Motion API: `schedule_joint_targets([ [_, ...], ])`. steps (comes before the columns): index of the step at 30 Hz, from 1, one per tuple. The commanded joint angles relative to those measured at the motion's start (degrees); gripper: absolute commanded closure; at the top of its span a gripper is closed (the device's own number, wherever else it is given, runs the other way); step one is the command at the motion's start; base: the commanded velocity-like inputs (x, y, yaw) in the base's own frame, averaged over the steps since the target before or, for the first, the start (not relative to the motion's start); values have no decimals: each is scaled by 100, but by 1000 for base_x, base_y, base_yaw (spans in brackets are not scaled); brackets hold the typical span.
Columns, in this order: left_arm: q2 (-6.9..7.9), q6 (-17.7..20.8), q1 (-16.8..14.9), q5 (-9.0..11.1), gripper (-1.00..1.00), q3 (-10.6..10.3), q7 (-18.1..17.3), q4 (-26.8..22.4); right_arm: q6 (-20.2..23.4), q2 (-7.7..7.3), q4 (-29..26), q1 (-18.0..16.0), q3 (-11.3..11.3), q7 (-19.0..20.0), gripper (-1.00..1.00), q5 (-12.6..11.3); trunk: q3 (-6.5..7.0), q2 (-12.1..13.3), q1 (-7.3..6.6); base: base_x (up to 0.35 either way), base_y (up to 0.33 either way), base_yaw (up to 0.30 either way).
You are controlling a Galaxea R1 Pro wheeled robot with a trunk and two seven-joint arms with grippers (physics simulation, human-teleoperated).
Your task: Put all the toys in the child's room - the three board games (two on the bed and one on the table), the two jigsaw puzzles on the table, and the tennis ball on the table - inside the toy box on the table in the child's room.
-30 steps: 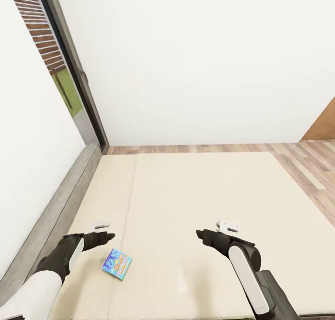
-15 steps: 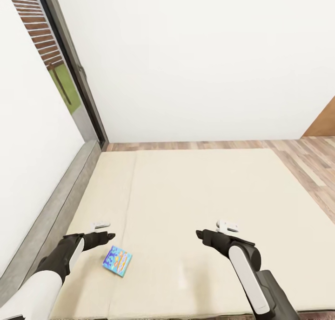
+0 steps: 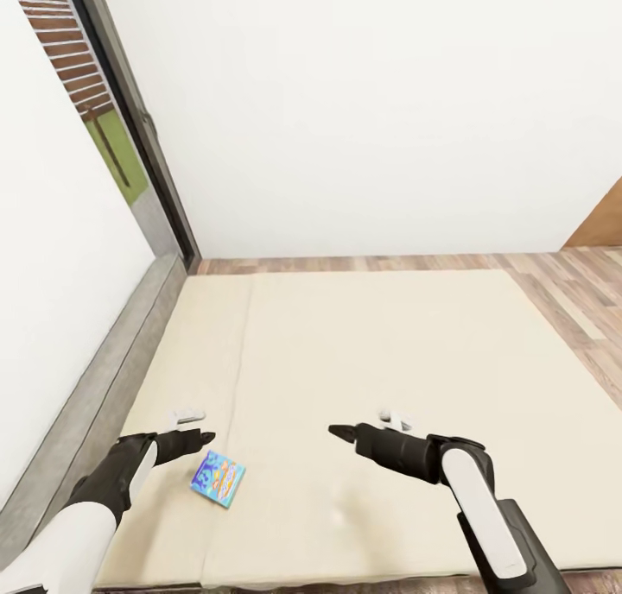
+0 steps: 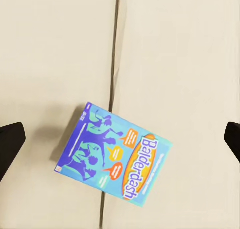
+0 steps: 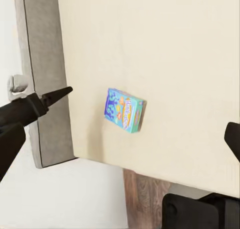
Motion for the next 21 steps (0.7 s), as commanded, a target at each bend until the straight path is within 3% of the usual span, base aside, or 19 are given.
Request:
schedule_joint_targets([
  [1, -7, 36, -5, -26, -100, 32, -42, -12, 19, -3, -7, -5, 4, 91, -100, -76, -19, -11, 3, 0, 0, 0],
  [11, -13, 41, -7, -23, -100, 34, -40, -39, 78, -12, -10, -18, -33, 1335, -100, -117, -113, -11, 3, 0, 0, 0],
  [21, -19, 44, -6, -15, -100, 34, -42, -105, 89, -13, -11, 0, -33, 2261, -100, -122, -208, -11, 3, 0, 0, 0],
])
